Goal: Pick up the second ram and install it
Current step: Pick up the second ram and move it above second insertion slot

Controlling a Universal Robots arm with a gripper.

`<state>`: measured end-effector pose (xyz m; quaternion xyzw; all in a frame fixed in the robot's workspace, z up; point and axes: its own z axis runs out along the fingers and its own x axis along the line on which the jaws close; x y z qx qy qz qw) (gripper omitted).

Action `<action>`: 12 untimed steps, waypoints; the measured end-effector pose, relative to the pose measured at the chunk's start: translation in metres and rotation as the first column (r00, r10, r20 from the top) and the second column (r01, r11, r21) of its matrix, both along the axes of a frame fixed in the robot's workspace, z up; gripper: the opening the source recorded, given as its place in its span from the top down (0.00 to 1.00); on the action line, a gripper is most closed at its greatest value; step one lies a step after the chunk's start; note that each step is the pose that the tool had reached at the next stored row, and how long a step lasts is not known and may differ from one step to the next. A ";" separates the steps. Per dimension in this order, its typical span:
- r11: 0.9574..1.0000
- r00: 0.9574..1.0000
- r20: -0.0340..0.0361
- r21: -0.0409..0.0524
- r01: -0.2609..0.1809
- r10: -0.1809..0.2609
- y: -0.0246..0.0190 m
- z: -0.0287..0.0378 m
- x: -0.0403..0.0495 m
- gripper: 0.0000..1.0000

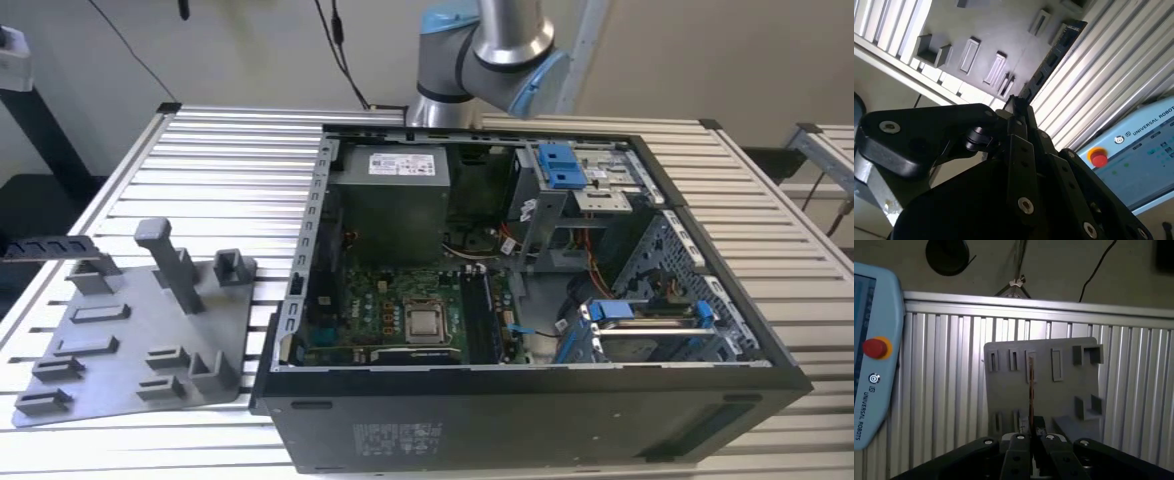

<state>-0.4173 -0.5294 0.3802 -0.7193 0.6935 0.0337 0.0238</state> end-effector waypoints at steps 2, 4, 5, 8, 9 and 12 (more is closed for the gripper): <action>1.000 1.000 0.000 0.000 0.000 0.000 0.0000 0.0042 0.0000 0.86; 1.000 1.000 0.000 0.000 0.000 0.000 0.0000 0.0081 0.0000 0.86; 1.000 1.000 0.000 0.000 0.000 0.000 0.0000 0.0100 0.0000 0.86; 1.000 1.000 0.001 0.000 0.000 0.000 0.0000 0.0123 -0.0002 0.86; 1.000 1.000 0.001 0.000 0.000 0.000 0.0000 0.0123 -0.0002 0.86; 1.000 1.000 0.000 0.000 0.000 0.000 0.0001 0.0124 -0.0002 0.86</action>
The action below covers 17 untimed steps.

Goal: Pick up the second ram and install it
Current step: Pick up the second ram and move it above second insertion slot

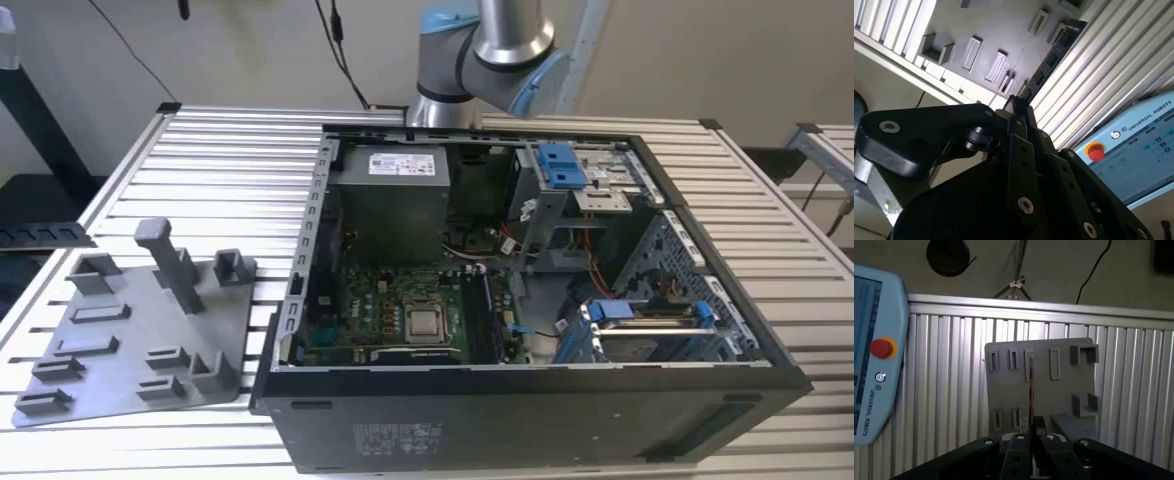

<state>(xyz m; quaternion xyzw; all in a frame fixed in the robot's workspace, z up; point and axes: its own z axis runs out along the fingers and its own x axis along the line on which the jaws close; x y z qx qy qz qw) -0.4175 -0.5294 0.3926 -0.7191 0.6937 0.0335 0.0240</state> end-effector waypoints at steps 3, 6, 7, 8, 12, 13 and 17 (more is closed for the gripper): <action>1.000 1.000 0.000 0.000 0.000 0.000 0.0000 0.0001 0.0012 0.86; 1.000 1.000 0.000 0.000 0.000 0.000 0.0000 0.0000 0.0058 0.86; 1.000 1.000 0.000 0.000 0.000 0.000 0.0000 0.0000 0.0076 0.86; 1.000 1.000 0.000 0.000 0.000 0.000 0.0000 0.0001 0.0093 0.86; 1.000 1.000 0.000 0.000 0.000 0.000 0.0000 0.0000 0.0155 0.86; 1.000 1.000 0.000 0.000 0.000 0.000 0.0000 0.0000 0.0171 0.86; 1.000 1.000 0.000 0.000 0.000 0.000 0.0000 0.0000 0.0255 0.86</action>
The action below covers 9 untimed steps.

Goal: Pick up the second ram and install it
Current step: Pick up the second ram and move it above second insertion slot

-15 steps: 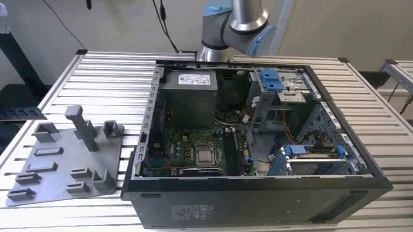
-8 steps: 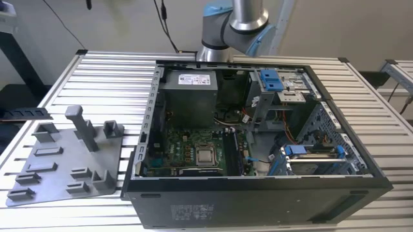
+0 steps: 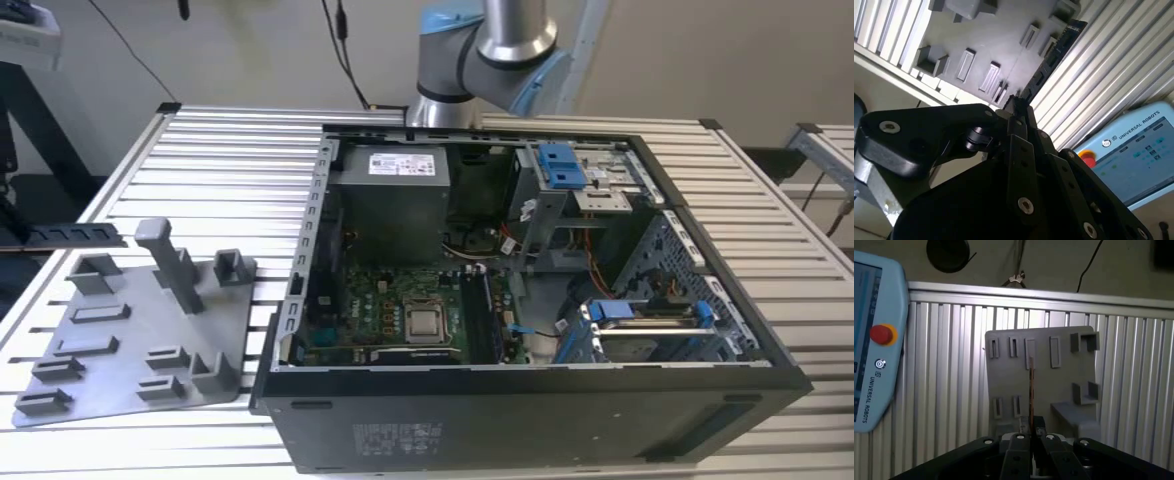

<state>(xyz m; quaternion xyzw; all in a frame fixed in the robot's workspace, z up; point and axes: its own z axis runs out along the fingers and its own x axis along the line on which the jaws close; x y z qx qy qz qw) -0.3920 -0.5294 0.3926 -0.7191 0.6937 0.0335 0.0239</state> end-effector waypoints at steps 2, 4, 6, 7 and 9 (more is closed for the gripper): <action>1.000 1.000 0.000 0.000 0.000 0.000 0.0000 0.0000 0.0047 0.86; 1.000 1.000 0.000 0.000 0.000 0.000 0.0000 0.0000 0.0093 0.86; 1.000 1.000 0.000 0.000 0.000 0.000 0.0000 0.0000 0.0138 0.86; 1.000 1.000 0.000 0.000 0.000 0.000 0.0000 0.0000 0.0157 0.86; 1.000 1.000 0.000 0.000 0.000 0.000 0.0000 0.0000 0.0195 0.86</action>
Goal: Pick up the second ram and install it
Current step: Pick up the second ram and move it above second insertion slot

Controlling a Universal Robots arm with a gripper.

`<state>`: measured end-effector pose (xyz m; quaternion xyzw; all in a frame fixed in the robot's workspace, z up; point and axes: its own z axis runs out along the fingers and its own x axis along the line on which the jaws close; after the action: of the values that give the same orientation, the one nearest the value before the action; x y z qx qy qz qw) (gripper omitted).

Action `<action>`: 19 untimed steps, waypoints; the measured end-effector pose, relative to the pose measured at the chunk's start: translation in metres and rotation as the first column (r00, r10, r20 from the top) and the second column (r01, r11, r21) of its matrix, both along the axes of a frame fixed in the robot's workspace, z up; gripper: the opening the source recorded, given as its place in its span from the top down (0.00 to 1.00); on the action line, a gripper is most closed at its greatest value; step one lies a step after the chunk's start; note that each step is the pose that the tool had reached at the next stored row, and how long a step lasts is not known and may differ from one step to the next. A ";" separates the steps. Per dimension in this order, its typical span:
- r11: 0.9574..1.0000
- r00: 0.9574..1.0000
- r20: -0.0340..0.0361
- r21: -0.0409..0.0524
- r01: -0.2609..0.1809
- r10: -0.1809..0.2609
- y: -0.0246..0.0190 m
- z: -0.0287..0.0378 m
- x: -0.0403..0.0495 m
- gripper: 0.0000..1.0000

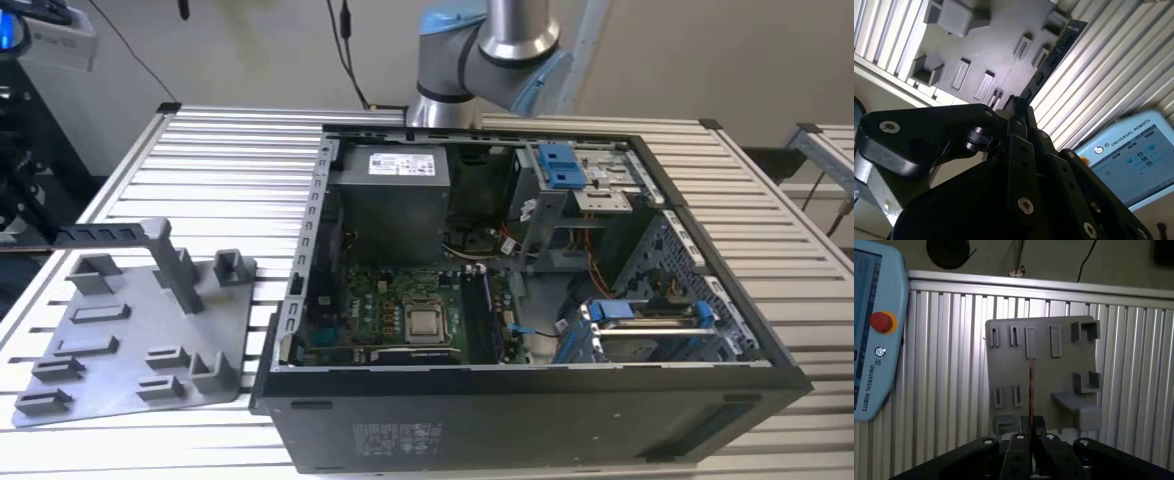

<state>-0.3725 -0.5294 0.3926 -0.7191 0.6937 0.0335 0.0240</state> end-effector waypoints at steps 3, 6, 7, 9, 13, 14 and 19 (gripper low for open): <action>1.000 1.000 0.000 0.000 0.000 0.000 0.0000 0.0000 0.0071 0.86; 1.000 1.000 0.000 0.000 0.000 0.000 0.0000 0.0000 0.0152 0.86; 1.000 1.000 0.000 0.000 0.000 0.000 0.0000 0.0001 0.0179 0.86; 1.000 1.000 0.000 0.000 0.000 0.000 0.0000 0.0000 0.0236 0.86; 1.000 1.000 0.000 0.000 0.000 0.000 0.0000 0.0001 0.0343 0.86; 1.000 1.000 0.000 0.000 0.000 0.000 0.0000 0.0001 0.0367 0.86; 1.000 1.000 0.000 0.000 0.000 0.000 0.0000 0.0000 0.0489 0.86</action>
<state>-0.3236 -0.5294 0.3926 -0.7191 0.6937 0.0335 0.0239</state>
